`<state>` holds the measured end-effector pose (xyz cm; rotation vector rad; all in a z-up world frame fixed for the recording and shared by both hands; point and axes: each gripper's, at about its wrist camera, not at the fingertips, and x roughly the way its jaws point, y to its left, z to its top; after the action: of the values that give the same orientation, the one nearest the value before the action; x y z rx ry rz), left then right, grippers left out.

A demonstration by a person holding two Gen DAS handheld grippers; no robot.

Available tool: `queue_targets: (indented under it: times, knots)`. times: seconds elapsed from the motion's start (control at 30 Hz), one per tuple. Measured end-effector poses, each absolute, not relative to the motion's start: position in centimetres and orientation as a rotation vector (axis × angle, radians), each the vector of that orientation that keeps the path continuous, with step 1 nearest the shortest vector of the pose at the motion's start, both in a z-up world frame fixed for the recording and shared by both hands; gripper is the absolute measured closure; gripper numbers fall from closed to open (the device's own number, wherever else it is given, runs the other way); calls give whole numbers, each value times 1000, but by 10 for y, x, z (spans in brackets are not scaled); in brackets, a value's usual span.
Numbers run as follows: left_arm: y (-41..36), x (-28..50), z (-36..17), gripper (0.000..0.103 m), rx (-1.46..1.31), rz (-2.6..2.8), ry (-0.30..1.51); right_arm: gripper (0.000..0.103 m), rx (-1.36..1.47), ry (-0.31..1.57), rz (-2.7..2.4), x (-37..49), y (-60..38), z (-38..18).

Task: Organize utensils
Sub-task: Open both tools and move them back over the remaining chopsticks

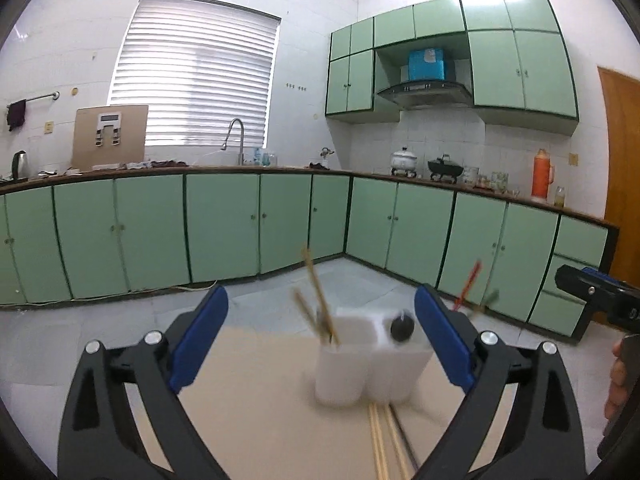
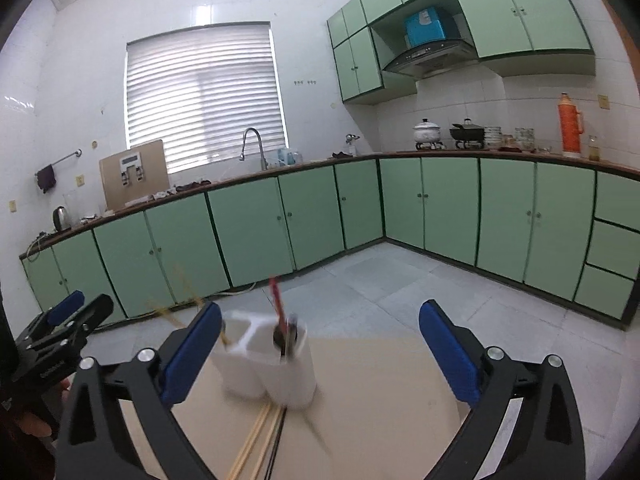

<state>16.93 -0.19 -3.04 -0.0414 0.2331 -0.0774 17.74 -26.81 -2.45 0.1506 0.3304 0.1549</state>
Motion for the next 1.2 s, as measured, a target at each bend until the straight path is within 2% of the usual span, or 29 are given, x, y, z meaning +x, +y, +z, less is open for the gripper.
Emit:
queue_targets:
  times: [0.27,0.57,0.73,0.97,1.1,1.2]
  knots:
    - [2,130,-105,12,3,-80,442,6,117,490,136,119,-239,-108]
    - [9,108,-148,12,28,-84,573,8,106,642,170,86,-216,-170]
    - [6,100,-168,12,72,-87,648,20,77,712,189,77,-203,-190]
    - [7,97,-175,12,71,-103,695,50,44,790,230,76,-186,-208]
    - [5,100,-177,25,82,-120,724,65,38,816,237,76,-182,-212]
    - [3,100,-179,25,83,-133,738,69,40,834,245,77,-180,-215]
